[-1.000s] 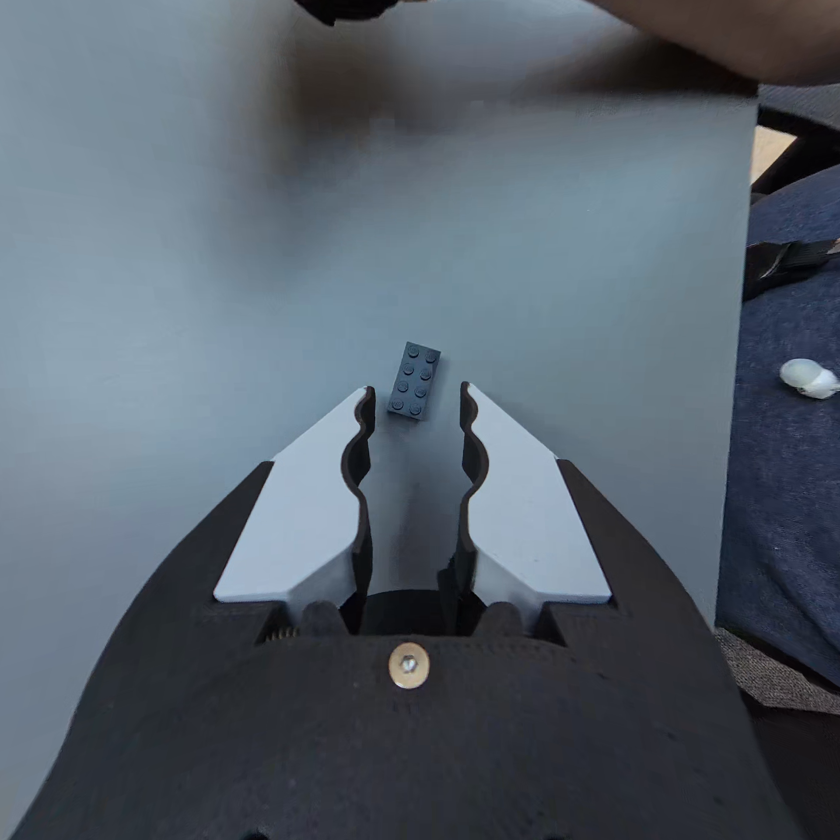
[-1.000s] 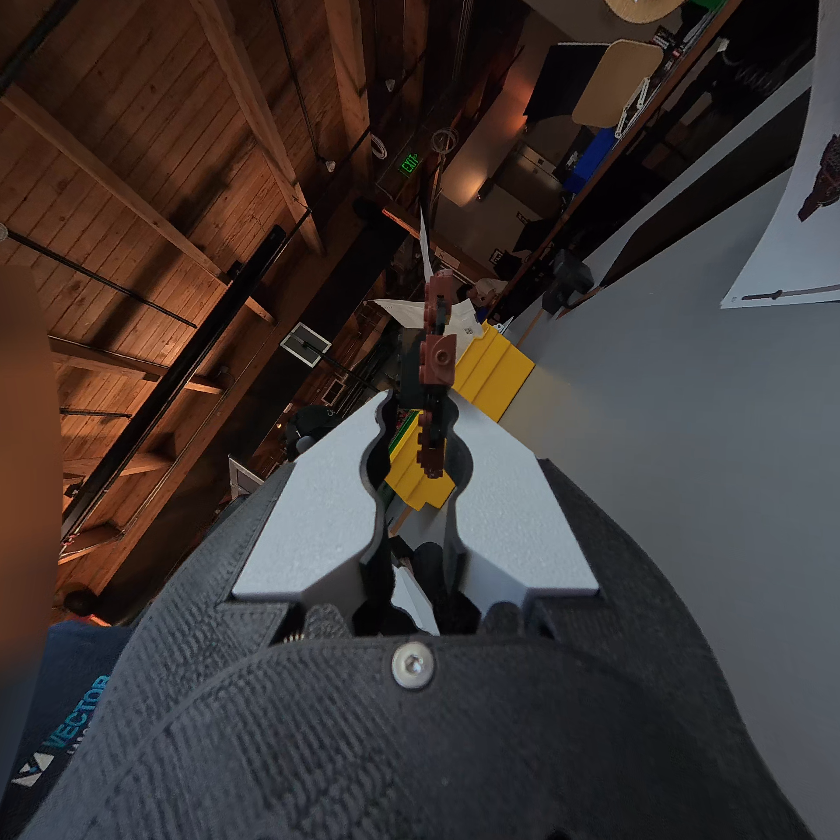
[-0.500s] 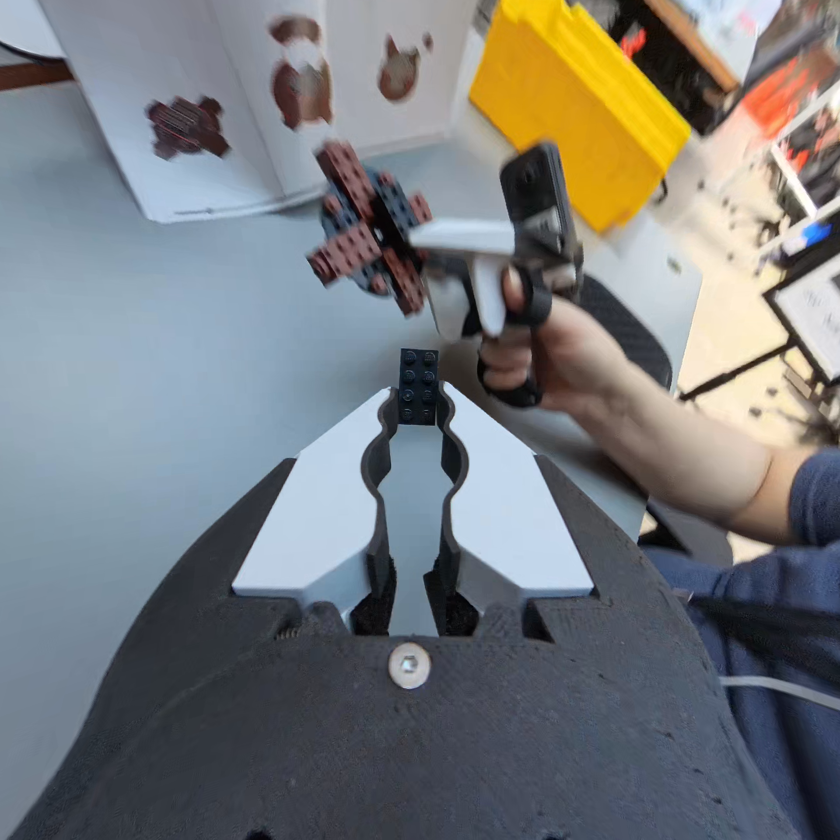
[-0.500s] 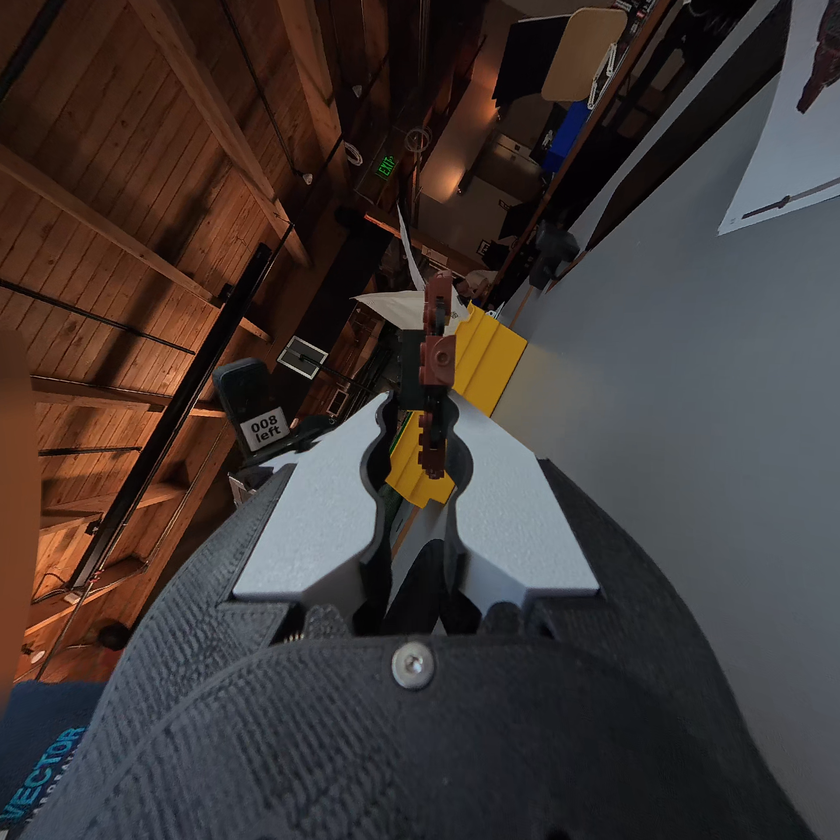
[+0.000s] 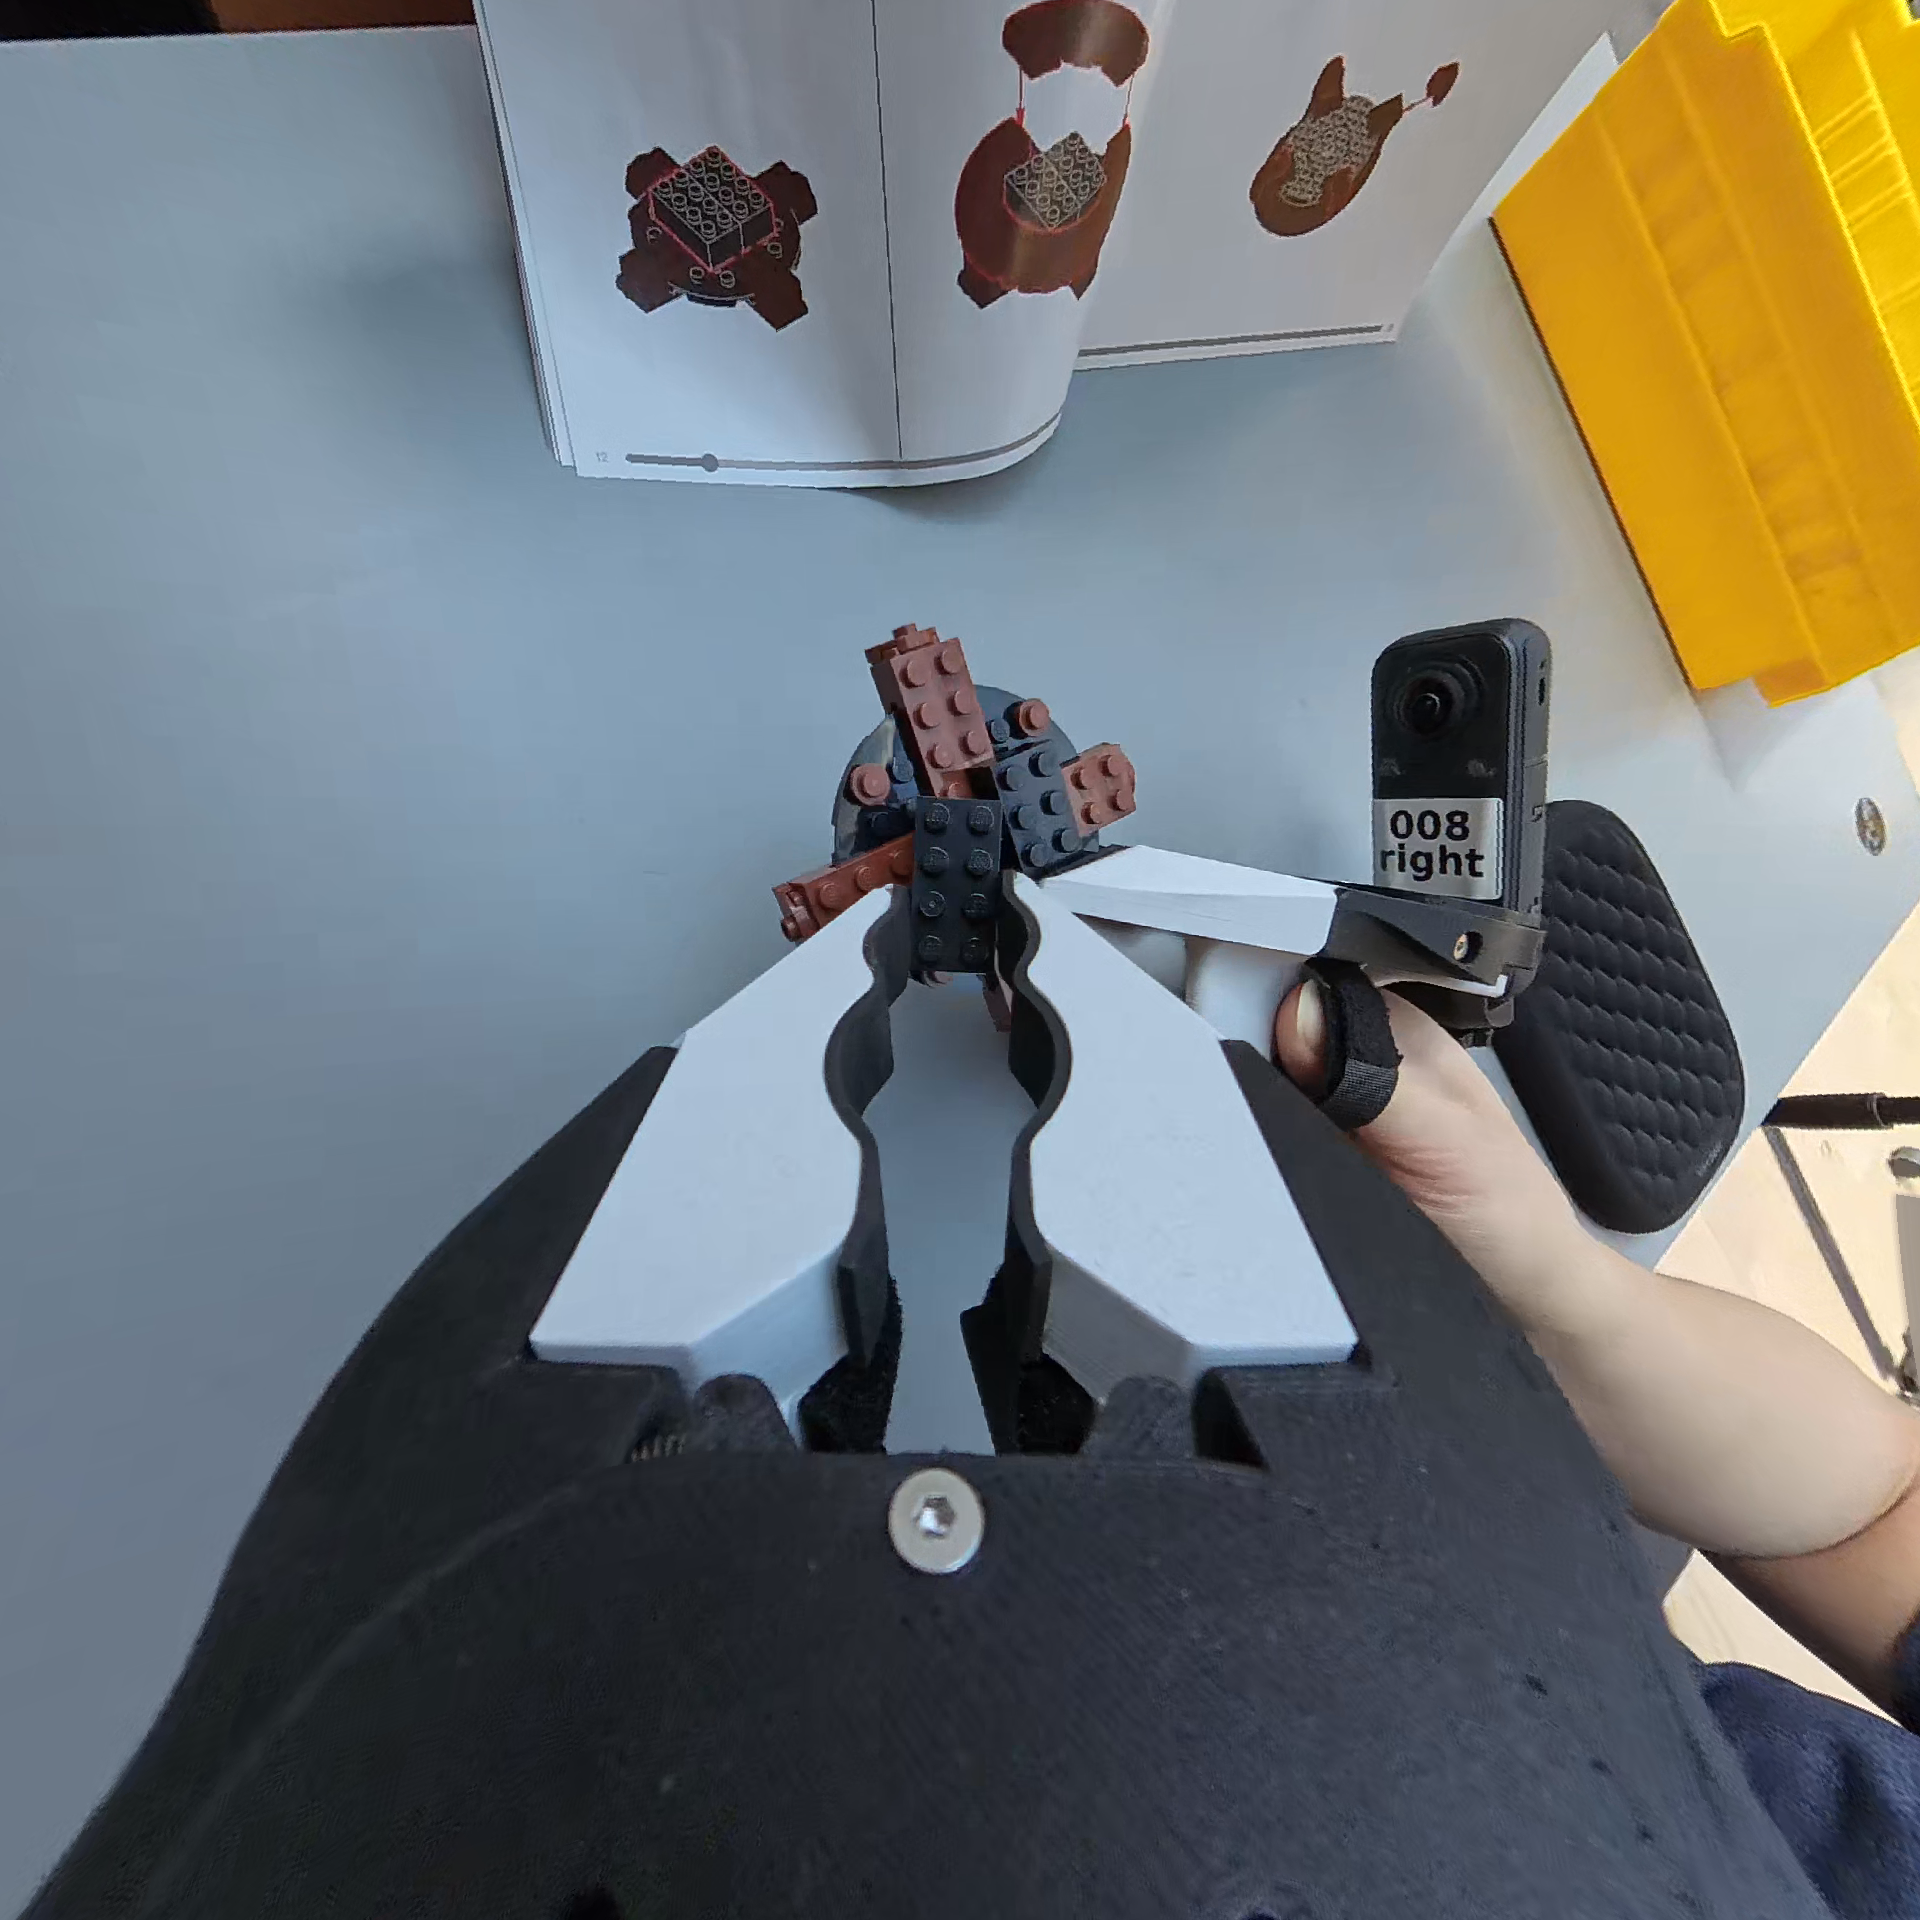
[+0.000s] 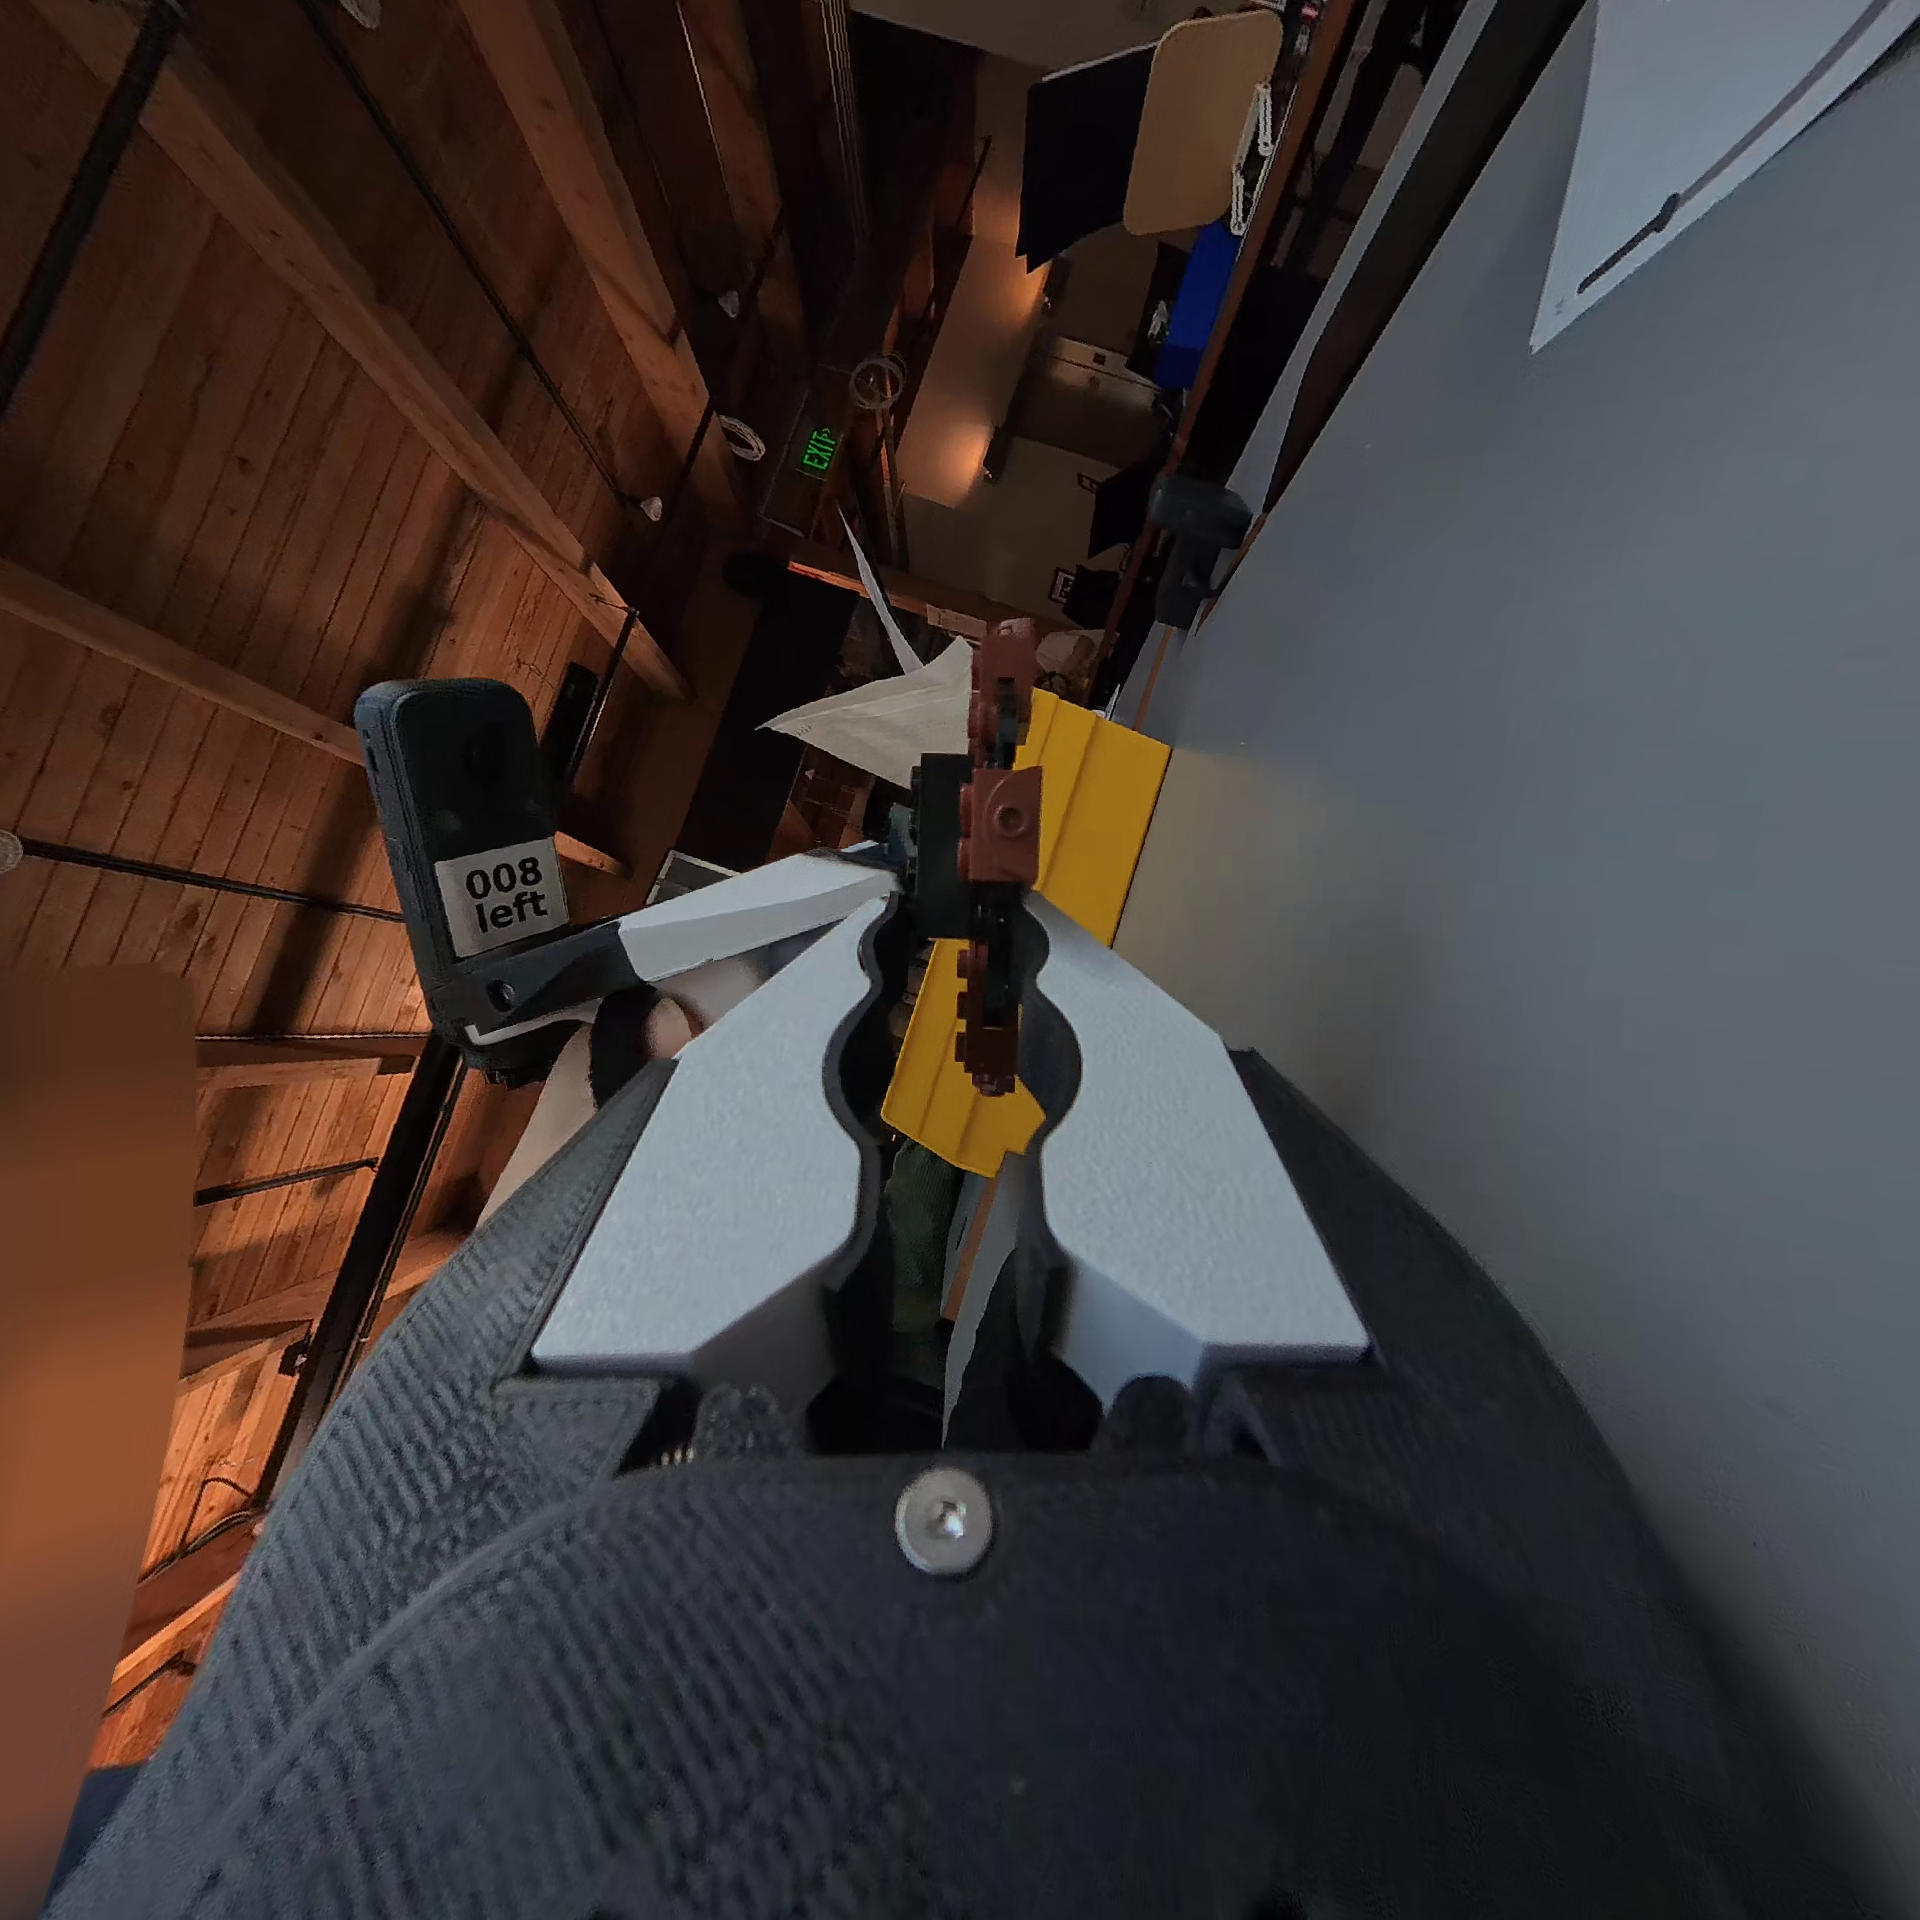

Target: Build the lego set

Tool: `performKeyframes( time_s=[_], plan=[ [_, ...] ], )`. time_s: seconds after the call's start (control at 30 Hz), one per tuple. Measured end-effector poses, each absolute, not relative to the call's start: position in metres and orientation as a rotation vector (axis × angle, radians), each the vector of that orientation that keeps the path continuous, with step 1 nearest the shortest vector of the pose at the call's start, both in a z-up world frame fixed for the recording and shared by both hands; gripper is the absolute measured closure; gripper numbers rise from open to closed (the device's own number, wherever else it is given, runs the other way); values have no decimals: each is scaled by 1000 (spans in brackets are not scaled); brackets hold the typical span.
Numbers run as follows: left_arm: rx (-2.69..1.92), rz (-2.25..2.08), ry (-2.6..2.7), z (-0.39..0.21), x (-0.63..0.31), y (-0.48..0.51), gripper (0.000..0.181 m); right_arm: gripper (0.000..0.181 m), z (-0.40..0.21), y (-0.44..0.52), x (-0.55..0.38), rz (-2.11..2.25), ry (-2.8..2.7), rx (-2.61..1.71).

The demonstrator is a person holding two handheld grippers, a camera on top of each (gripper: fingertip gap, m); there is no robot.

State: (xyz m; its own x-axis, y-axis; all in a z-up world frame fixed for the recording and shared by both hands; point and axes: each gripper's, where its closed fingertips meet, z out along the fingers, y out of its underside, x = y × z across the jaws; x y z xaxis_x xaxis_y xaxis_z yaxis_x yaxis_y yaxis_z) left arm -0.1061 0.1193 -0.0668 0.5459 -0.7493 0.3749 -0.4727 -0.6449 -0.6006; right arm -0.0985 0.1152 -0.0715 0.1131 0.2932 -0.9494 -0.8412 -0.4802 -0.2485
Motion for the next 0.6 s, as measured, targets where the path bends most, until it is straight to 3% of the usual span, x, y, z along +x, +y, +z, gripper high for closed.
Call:
performKeyframes(
  time_s=[0.23,0.47,0.53,0.6],
  plan=[
    [-2391,-704,1003,-76,-100,124,167,164,-78,116,-96,1535,627,-1488],
    [-2321,-866,1113,-51,-107,112,140,165,-71,114,-89,1581,646,-1456],
    [-2157,-870,1329,-36,-115,107,141,165,-68,113,-90,1620,644,-1446],
    [-1886,-676,1650,-29,-126,109,129,165,-68,112,-92,1659,643,-1457]
  ],
)
